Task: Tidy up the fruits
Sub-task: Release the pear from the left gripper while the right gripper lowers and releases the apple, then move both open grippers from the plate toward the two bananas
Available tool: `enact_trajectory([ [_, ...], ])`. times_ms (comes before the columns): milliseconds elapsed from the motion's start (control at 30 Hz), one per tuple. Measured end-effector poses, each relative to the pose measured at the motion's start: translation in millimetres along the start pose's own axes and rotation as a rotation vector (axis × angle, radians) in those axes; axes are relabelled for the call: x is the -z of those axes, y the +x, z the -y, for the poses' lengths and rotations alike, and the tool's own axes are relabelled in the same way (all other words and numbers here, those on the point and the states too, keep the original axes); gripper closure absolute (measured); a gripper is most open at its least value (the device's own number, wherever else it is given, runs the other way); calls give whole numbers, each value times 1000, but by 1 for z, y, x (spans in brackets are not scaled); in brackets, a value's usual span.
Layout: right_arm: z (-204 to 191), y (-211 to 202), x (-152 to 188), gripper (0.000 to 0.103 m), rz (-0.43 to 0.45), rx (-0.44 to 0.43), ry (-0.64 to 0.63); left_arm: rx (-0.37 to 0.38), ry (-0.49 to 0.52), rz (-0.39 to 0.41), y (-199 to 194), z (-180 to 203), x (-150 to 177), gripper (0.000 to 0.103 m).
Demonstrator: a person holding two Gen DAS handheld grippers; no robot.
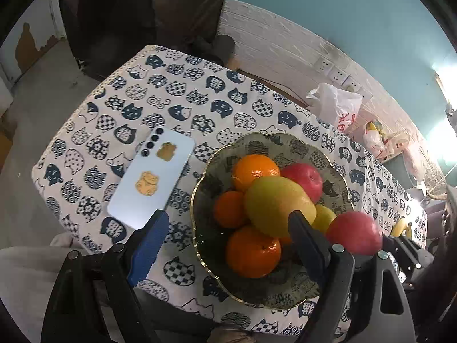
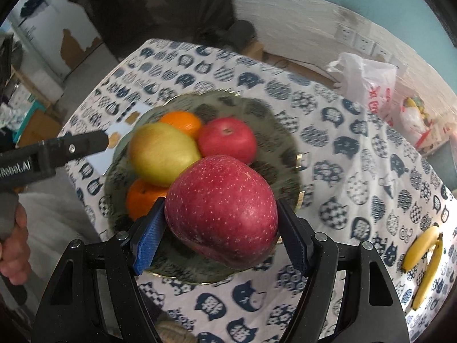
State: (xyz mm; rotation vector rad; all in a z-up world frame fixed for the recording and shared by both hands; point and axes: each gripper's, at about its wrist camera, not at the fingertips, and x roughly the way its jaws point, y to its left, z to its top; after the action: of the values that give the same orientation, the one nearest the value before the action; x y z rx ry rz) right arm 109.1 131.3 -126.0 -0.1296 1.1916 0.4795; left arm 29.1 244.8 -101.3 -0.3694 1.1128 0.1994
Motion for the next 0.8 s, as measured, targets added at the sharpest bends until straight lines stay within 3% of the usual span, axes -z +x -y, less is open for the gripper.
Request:
enact_trajectory([
  [300,-20,13,12,27,-30,-1,-22,-12,10,14,-12,-2,4,16],
  [433,-22,3,9,26,12,-32,-4,-25,18,25,-19,-1,5,16],
  [800,7,-42,9,24,73,63,37,6,55,53,-36,23,7,16],
])
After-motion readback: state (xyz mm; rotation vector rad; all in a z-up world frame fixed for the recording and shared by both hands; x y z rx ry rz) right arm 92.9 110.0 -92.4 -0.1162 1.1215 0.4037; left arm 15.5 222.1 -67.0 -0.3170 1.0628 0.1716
